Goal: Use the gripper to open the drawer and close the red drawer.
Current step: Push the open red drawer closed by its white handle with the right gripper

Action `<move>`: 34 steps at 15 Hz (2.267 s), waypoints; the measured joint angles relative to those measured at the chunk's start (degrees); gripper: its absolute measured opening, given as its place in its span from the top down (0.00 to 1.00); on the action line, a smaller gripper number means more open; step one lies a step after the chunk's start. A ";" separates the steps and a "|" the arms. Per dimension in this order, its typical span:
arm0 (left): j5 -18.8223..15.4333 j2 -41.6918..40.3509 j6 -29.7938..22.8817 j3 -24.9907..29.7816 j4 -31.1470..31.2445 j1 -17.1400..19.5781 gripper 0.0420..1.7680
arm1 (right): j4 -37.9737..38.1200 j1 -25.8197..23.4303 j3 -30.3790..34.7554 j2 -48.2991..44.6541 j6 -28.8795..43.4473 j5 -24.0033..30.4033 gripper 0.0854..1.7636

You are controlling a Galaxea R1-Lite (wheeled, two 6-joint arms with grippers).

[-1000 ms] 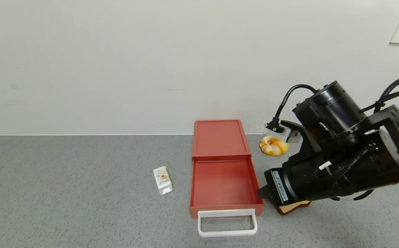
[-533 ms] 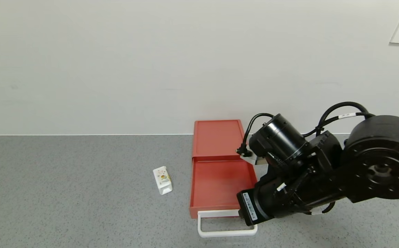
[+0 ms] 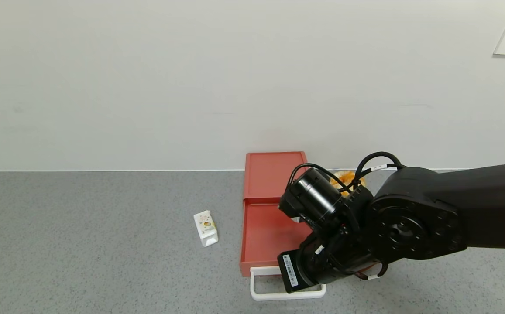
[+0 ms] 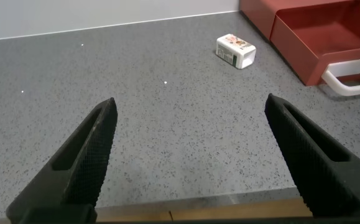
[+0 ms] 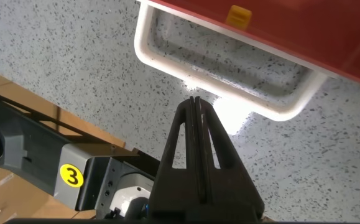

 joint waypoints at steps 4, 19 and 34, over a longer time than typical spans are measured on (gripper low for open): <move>-0.02 0.00 -0.02 0.00 -0.02 0.00 0.03 | 0.00 0.49 -1.15 2.38 1.54 -0.07 0.98; 0.00 0.00 0.00 0.00 0.00 0.00 0.03 | 0.00 0.74 -5.14 7.95 1.85 -2.12 0.98; -0.02 0.00 -0.02 0.00 -0.02 0.00 0.03 | 1.82 5.57 -3.58 7.95 5.32 -4.25 0.98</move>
